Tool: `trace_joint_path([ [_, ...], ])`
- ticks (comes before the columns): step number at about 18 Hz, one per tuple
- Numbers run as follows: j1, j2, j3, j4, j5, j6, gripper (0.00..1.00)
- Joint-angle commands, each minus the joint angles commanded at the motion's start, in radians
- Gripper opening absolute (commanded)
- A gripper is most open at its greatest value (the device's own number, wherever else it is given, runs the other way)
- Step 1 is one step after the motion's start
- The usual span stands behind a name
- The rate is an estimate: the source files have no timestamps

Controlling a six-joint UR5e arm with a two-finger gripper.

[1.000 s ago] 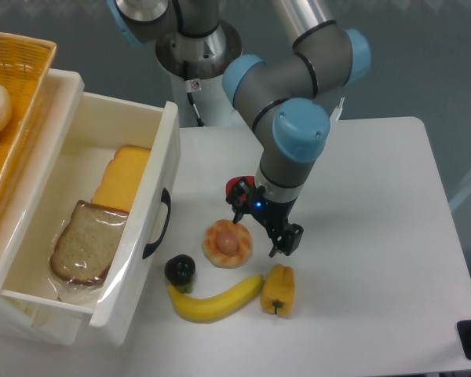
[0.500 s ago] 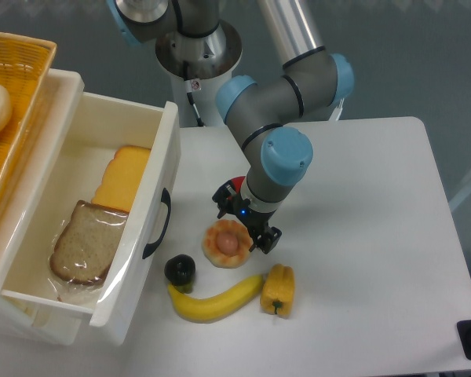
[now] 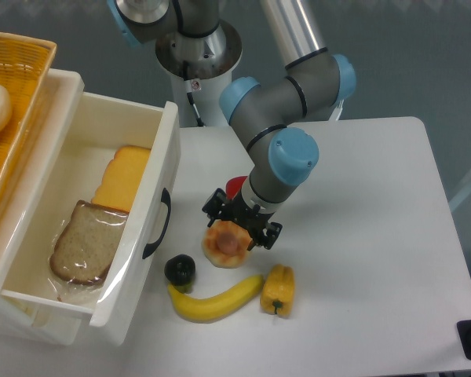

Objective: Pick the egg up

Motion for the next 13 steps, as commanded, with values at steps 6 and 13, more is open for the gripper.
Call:
trace_joint_path([
  [6,-0.003,-0.009,-0.002,-0.005,0.060,0.005,1.00],
  [13,-0.006,-0.024,-0.003,-0.003,0.066,0.006,1.00],
])
